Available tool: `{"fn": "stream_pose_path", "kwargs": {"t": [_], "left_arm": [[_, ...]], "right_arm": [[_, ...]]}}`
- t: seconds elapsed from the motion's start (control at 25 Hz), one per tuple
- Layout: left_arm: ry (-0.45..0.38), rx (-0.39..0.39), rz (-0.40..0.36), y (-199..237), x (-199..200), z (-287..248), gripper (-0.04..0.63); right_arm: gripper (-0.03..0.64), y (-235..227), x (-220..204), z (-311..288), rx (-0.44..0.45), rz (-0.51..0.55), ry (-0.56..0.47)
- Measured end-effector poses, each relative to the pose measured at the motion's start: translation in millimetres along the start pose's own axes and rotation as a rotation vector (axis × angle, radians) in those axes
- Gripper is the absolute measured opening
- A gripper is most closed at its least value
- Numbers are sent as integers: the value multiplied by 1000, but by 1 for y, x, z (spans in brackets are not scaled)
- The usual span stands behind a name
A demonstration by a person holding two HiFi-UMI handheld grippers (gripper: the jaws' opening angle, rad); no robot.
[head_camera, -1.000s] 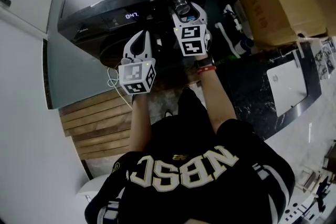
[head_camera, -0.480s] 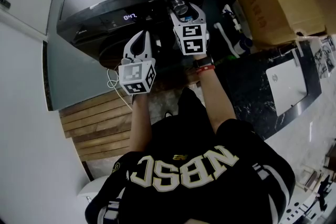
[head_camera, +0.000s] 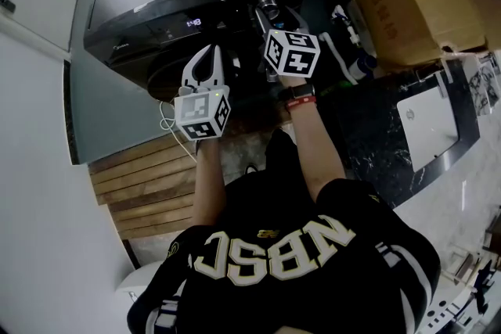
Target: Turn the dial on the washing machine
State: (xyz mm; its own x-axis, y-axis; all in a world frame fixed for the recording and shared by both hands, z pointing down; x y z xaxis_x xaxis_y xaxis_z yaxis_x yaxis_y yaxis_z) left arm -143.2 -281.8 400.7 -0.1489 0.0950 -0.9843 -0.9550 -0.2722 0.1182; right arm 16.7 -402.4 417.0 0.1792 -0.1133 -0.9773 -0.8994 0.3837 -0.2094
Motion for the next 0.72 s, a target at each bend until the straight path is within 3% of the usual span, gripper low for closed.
{"fn": "stream_pose_path", "kwargs": {"t": [0.4, 0.72], "left_arm": [[-1, -9, 3, -2, -1, -1, 12], [-8, -11, 6, 0, 2, 0, 12]], "right_arm": [[262, 0, 0, 0, -4, 11, 5], [262, -4, 3, 3, -25, -137, -3]]}}
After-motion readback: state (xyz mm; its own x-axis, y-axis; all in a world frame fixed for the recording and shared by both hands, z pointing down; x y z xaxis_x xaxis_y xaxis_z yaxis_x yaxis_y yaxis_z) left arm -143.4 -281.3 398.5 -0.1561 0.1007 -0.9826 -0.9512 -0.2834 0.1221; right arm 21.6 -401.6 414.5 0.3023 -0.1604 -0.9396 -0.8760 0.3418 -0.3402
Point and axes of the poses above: the fingertips, and each gripper's own axes: z backward along the fingers, y to its left, x out of its top, the point moved 5 cm from there along z, backward along the fingers, and after that the axes turned 6 degrees about -y, right-handed, at the moved point
